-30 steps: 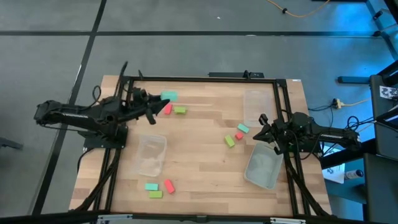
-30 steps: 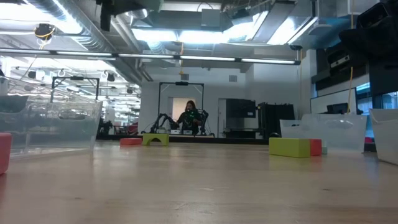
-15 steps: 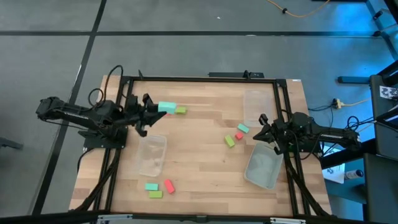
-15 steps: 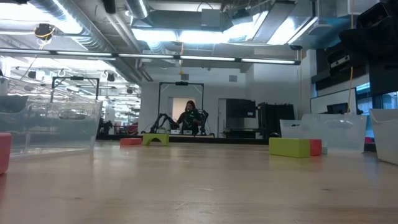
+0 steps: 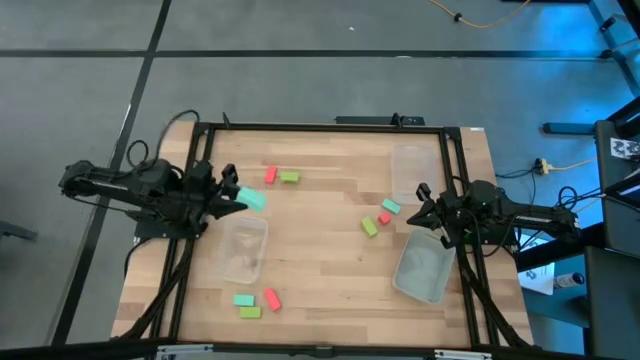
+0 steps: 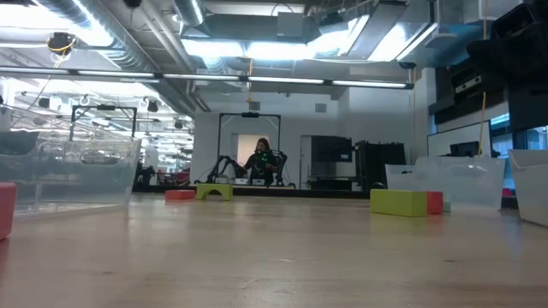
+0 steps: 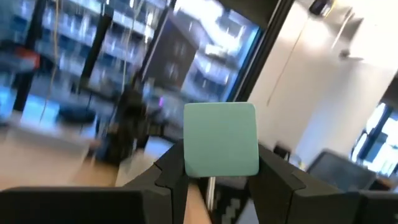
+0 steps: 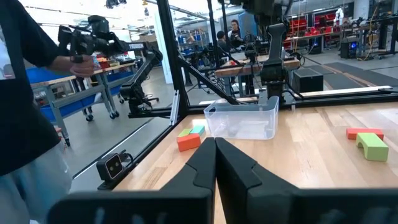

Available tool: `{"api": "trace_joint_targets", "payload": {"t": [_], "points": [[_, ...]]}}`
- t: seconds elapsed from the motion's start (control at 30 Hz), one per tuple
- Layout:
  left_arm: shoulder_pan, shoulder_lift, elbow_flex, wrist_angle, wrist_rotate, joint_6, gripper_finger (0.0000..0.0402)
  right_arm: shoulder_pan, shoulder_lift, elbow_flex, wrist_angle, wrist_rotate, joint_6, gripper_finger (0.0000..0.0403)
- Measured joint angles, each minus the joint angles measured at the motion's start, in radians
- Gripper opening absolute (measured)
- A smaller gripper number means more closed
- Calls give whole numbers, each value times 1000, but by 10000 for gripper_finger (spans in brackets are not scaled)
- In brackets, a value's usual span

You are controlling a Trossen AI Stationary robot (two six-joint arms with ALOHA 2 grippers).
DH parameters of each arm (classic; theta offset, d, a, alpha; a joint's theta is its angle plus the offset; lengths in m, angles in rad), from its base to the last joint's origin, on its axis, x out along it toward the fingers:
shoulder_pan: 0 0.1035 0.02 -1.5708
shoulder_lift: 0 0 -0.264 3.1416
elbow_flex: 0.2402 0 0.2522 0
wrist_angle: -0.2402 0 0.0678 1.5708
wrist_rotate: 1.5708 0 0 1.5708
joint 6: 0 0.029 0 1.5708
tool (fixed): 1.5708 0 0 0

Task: Sort & place blocks by color
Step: Put the top left blue block into the left transparent bin

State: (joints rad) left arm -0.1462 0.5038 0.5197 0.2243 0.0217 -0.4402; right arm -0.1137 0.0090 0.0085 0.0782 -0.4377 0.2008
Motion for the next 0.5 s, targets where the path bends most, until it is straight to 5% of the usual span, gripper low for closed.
{"api": "trace_joint_targets", "payload": {"t": [0.2, 0.37, 0.5], "points": [[-20, 4, 185, -517, 60, -54, 122, 0, 0, 0, 0, 0, 0, 14], [-82, 119, 420, -1046, 49, -86, 122, 0, 0, 0, 0, 0, 0, 14], [-170, 234, 493, -1308, 7, -93, 122, 0, 0, 0, 0, 0, 0, 14]]}}
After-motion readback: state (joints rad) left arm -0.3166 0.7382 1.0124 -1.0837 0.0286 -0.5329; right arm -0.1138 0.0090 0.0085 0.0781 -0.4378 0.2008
